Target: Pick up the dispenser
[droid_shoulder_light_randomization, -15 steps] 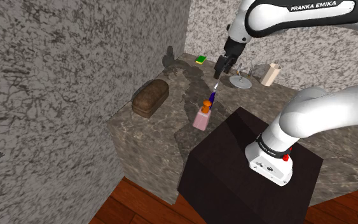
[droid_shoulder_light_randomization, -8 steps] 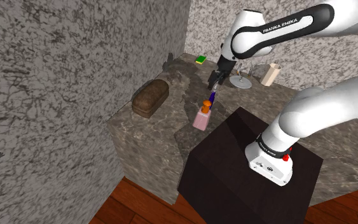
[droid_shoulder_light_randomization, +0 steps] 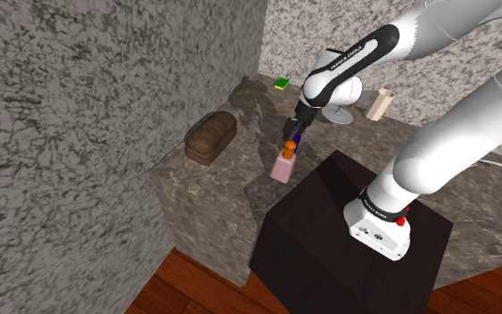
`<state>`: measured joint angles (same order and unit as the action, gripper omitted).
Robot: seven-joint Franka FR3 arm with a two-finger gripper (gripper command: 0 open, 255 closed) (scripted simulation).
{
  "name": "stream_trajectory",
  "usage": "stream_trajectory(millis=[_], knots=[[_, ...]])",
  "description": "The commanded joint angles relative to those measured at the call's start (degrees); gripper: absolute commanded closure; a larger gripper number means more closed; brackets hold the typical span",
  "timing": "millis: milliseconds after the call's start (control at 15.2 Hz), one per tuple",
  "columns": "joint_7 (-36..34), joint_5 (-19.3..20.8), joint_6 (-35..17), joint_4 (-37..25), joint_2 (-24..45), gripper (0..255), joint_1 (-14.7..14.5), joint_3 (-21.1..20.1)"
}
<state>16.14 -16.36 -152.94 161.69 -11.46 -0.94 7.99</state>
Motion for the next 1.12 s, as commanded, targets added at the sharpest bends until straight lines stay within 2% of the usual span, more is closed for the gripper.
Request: stream_trajectory(millis=[0, 66, 264, 462, 528, 660, 726, 1056], knots=[[4.93, -5.54, -4.8, -0.97, 6.04, 0, -1.61, 1.86], [4.99, -5.61, -4.83, -0.98, 6.08, 0, -1.53, 1.77], [8.61, -10.11, -7.41, -1.35, 9.37, 0, -2.68, 1.91], [13.1, -15.7, -9.69, -2.05, 12.81, 0, -3.46, 1.48], [15.75, -18.99, -10.77, -2.55, 14.66, 0, -3.66, 1.0], [15.74, -18.96, -10.77, -2.55, 14.66, 0, -3.49, 0.83], [15.66, -18.98, -10.8, -2.52, 14.63, 255, -3.54, 0.79], [15.8, -19.13, -10.83, -2.61, 14.77, 255, -3.52, 0.76]])
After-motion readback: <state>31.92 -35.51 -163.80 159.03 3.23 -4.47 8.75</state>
